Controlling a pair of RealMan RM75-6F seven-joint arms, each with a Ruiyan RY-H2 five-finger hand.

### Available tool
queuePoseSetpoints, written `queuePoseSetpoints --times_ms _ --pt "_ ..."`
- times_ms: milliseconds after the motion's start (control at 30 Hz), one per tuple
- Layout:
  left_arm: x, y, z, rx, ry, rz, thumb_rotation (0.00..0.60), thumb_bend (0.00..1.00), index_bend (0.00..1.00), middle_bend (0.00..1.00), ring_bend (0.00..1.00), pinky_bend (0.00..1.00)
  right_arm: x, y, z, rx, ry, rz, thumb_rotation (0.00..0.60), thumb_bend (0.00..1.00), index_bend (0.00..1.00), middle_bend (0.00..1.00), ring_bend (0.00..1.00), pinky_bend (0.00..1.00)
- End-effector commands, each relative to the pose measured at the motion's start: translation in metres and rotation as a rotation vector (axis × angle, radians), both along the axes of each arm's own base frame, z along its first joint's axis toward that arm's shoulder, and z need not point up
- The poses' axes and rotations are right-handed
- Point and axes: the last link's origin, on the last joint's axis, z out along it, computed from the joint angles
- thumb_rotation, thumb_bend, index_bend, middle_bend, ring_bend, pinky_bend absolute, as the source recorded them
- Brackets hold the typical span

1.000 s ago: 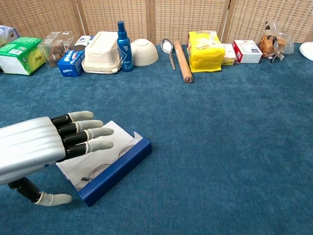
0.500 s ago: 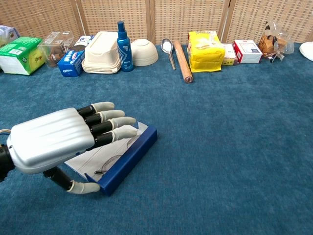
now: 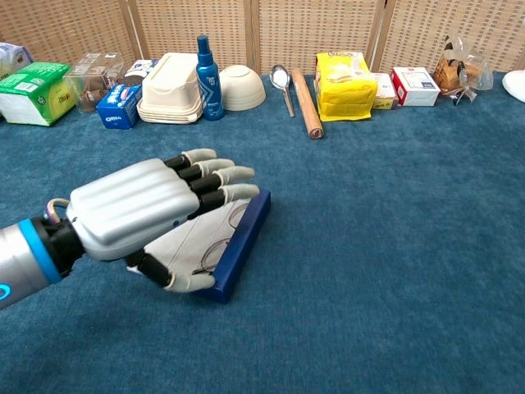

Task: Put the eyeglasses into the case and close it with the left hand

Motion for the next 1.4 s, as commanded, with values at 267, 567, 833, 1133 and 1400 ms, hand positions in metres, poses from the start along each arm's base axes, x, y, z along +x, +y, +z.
queuePoseSetpoints --times_ms 267,567,833,1133,1400 --pt "0.020 0.043 0.027 -0.080 -0.202 0.170 0.287 0.19 0.10 0.03 0.00 0.00 0.000 0.002 0.001 -0.003 0.001 -0.005 0.504 0.70 0.17 0.31 0.17 0.20" --pt "0.031 0.087 0.064 -0.323 -0.252 0.285 0.467 0.20 0.24 0.25 0.09 0.00 -0.002 0.005 0.000 -0.014 0.002 -0.018 0.502 0.70 0.17 0.31 0.17 0.20" --pt "0.051 0.101 0.057 -0.457 -0.245 0.276 0.460 0.20 0.30 0.28 0.13 0.00 -0.001 0.007 0.000 -0.028 0.009 -0.033 0.502 0.70 0.17 0.31 0.17 0.20" --pt "0.067 0.105 0.030 -0.545 -0.180 0.278 0.469 0.20 0.30 0.31 0.23 0.00 -0.004 0.012 0.002 -0.043 0.006 -0.057 0.502 0.69 0.17 0.31 0.17 0.20" --pt "0.076 0.105 0.010 -0.586 -0.079 0.274 0.467 0.20 0.30 0.32 0.24 0.00 -0.007 0.016 0.004 -0.056 0.002 -0.070 0.502 0.70 0.17 0.31 0.17 0.20"
